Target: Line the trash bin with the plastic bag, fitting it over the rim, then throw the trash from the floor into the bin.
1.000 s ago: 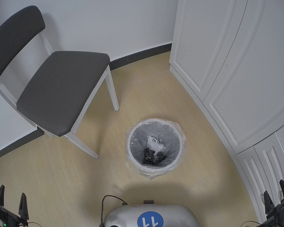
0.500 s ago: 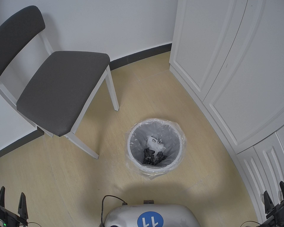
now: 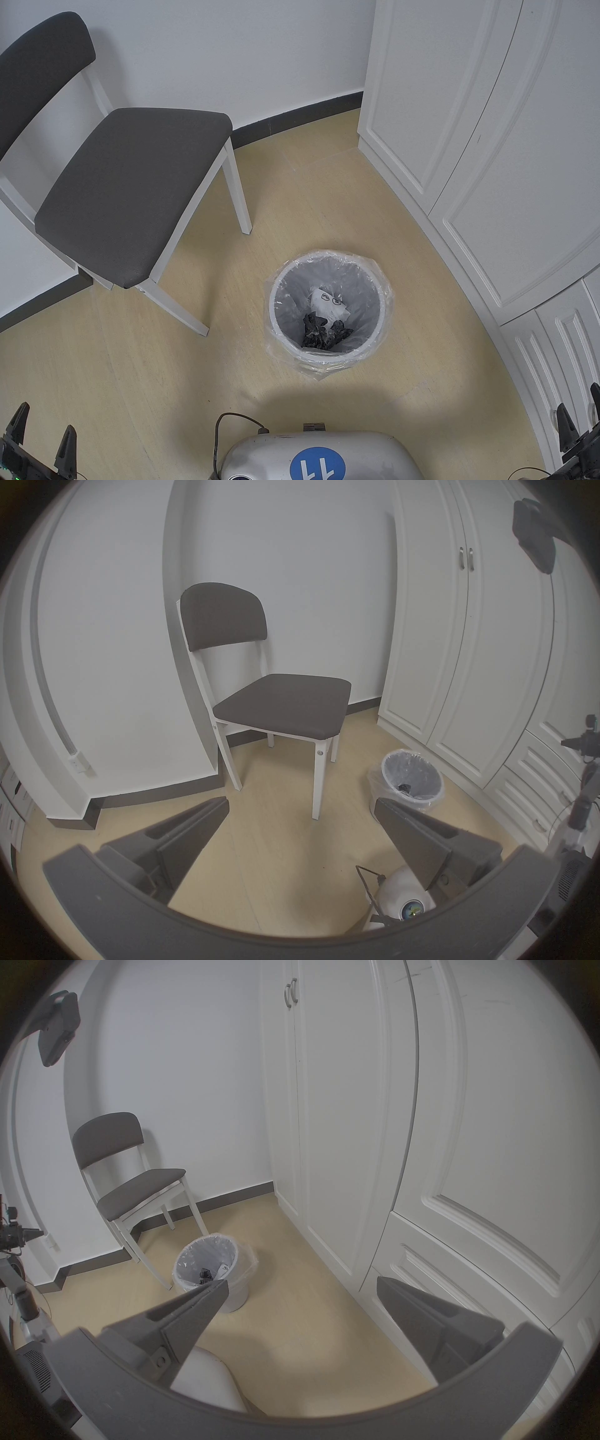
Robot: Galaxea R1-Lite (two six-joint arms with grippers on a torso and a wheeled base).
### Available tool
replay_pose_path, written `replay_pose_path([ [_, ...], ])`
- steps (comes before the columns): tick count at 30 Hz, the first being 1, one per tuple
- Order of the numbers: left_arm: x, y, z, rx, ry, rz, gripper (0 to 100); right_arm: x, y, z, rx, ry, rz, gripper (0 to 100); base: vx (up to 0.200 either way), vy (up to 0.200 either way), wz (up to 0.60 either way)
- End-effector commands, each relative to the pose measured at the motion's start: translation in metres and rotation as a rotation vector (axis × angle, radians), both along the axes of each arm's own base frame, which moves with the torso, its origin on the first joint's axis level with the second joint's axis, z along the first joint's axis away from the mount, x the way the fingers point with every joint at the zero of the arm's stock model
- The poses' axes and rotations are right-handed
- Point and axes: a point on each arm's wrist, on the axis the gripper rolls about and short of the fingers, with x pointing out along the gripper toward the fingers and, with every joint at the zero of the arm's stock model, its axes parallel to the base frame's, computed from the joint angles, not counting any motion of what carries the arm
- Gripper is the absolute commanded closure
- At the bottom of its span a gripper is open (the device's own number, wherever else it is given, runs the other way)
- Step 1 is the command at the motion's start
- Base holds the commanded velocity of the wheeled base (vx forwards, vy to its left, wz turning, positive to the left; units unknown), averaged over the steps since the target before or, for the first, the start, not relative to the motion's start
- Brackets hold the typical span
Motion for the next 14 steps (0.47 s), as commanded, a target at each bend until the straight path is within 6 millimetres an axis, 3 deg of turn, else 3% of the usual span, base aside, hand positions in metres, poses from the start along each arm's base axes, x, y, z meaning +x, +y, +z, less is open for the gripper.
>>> replay_pose_path([
  [1, 0.0002, -0.0004, -0.0034, 0.012, -0.015, -0.016, 0, 0.0002, 0.0, -0.0052, 0.0, 0.002, 0.001, 0, 0.0, 0.0, 0.0],
  [14, 0.0002, -0.0003, -0.0034, 0.004, -0.015, -0.013, 0, 0.0002, 0.0, -0.0052, 0.001, 0.002, 0.001, 0, 0.0, 0.0, 0.0],
])
